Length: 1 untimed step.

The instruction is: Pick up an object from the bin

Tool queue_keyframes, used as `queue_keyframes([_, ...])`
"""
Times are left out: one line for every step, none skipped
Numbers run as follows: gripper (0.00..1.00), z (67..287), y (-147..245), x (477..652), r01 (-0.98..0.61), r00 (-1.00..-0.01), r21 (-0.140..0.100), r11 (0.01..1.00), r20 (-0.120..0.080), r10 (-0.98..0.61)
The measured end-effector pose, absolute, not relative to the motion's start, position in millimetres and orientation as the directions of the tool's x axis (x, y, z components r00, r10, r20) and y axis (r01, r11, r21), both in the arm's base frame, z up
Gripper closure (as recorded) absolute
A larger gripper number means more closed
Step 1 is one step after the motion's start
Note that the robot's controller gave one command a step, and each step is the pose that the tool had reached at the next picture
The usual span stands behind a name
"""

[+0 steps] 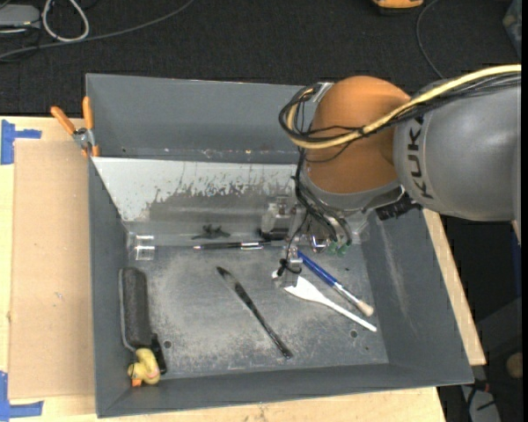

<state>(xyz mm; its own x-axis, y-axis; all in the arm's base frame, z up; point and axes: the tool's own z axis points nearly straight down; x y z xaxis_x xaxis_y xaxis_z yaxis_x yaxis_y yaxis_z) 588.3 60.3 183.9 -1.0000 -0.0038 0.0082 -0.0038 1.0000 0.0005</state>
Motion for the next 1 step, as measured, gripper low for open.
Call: queue_keyframes([0.0, 187.7, 59.9, 590.0, -0.002, -1.0, 0.001, 1.0, 0.001, -0.002])
